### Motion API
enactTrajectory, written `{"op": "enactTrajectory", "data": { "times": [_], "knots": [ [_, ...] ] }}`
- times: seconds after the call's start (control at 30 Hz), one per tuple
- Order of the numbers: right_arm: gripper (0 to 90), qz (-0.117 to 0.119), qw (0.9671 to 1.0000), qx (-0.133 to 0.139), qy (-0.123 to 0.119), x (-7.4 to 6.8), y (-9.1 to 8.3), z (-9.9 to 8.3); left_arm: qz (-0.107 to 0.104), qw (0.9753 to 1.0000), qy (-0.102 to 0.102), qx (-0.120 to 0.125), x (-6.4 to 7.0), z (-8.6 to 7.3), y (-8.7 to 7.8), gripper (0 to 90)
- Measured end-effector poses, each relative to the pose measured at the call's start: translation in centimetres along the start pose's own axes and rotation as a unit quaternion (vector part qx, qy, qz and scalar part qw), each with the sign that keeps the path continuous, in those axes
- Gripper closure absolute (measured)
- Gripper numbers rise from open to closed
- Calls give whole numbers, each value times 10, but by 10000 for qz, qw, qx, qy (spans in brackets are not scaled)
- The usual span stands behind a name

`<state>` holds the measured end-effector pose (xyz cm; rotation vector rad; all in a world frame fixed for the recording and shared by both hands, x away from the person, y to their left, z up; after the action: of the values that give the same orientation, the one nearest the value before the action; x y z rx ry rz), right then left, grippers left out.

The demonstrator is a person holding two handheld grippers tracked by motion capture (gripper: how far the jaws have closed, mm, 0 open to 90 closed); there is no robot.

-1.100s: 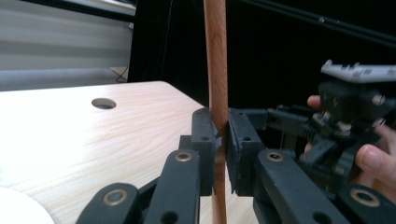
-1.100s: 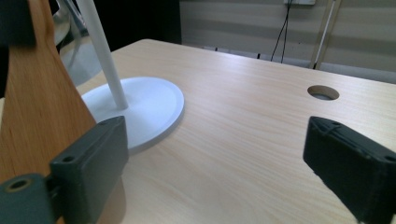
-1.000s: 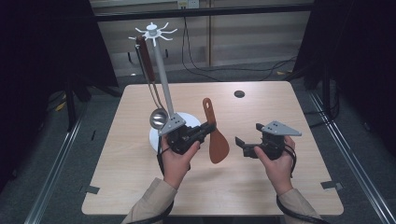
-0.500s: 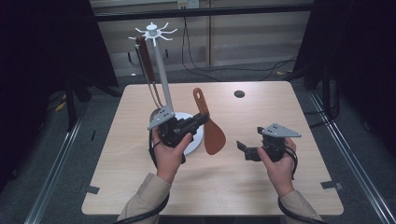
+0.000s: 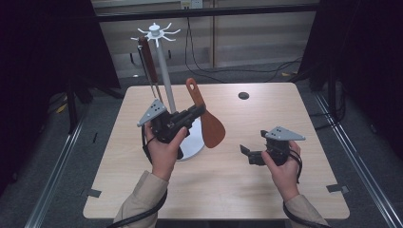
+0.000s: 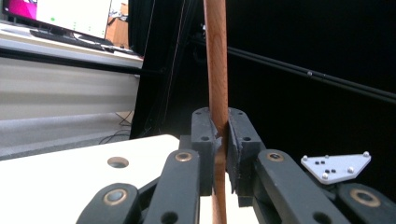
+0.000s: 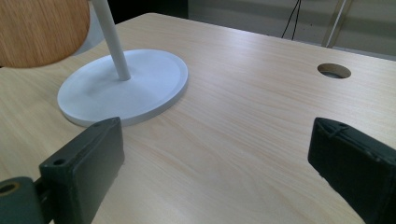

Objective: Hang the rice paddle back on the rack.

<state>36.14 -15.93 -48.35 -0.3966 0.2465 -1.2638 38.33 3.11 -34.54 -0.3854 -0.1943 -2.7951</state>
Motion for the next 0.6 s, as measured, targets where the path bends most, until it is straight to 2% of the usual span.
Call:
{"op": "enactTrajectory", "data": {
  "times": [0.23, 0.3, 0.6],
  "knots": [
    [38, -18, 10000, 0, 26, 1, 0, 0, -21, 9998, 41, 208, -1, 14, -4, 831],
    [38, 8, 10000, 0, -13, 0, 0, 0, -14, 9996, -7, 294, -1, 19, -4, 830],
    [38, 7, 10000, -5, -21, 1, 1, -1, -15, 9991, 102, 410, -2, 32, -6, 831]
  ]
}}
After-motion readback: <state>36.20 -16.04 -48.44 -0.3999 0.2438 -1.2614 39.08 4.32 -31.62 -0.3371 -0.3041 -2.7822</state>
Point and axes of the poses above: each handheld gripper's, and its own axes: y roughly forward along the jaws, z roughly out of its top, x roughly to its right, the point moved 10 cm from there along y, roughly forward along the jaws, and after that the axes turned 15 degrees about -z, right-handed, at the moved point
